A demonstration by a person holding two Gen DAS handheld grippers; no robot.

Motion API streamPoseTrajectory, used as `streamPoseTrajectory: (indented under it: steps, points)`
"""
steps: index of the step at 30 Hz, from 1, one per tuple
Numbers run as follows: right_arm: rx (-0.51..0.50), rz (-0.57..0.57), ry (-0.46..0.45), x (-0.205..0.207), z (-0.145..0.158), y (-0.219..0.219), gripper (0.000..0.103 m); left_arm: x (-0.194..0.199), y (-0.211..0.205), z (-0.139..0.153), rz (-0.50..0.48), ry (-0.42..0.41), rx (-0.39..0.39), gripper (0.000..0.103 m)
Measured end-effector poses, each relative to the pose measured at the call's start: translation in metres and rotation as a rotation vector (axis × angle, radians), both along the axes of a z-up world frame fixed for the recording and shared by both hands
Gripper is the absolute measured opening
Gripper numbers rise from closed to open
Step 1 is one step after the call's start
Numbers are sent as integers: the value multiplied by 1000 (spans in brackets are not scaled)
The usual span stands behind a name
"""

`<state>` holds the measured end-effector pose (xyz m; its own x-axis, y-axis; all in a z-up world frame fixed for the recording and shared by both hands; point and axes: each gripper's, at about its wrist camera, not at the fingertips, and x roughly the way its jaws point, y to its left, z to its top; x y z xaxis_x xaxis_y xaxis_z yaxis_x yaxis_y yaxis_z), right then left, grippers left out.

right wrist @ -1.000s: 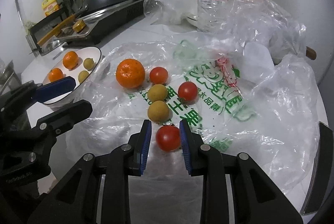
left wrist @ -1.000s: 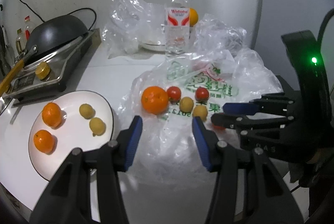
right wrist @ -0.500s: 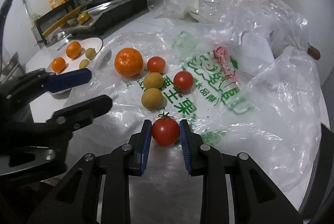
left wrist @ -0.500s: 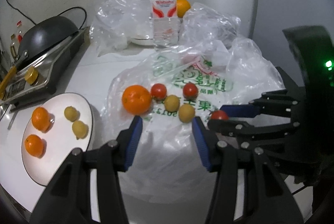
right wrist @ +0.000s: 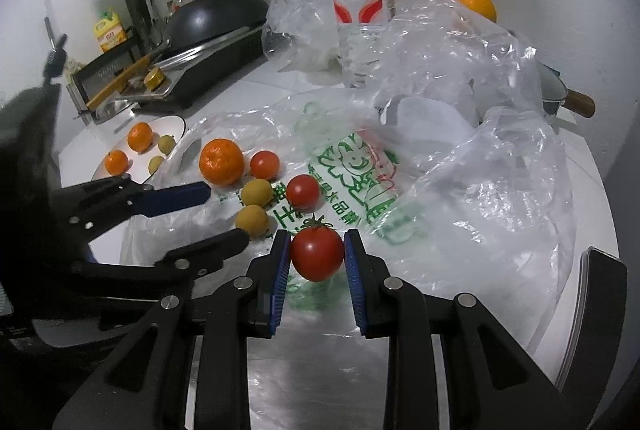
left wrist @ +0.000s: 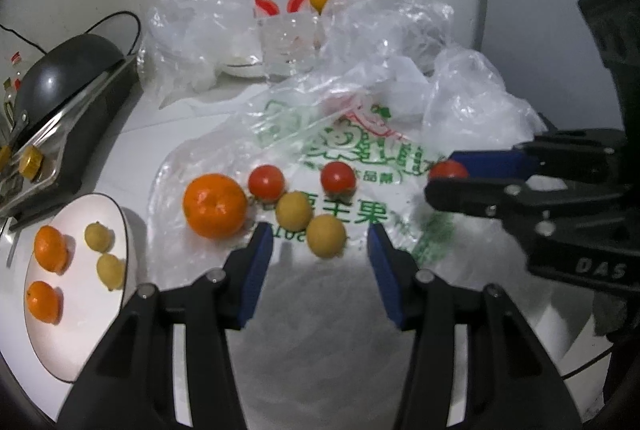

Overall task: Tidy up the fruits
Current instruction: 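Close the left gripper on a small yellow fruit while the right gripper lifts the tomato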

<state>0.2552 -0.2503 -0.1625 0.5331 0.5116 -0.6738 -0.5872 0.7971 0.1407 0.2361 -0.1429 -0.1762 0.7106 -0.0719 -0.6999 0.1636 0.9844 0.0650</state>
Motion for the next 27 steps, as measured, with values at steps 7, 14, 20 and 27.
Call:
streamPoseTrajectory:
  steps: [7, 14, 20, 27]
  points:
    - [29, 11, -4, 8, 2, -6, 29, 14, -4, -10, -3, 41, 14, 46]
    - [49, 7, -7, 12, 3, -9, 29, 21, -5, -17, -11, 81, 9, 33]
    - [49, 0, -7, 11, 3, -10, 29, 25, -3, -20, -22, 94, -18, 26]
    - [49, -11, -20, 6, 8, -6, 29, 17, -2, -15, -51, 85, -40, 25]
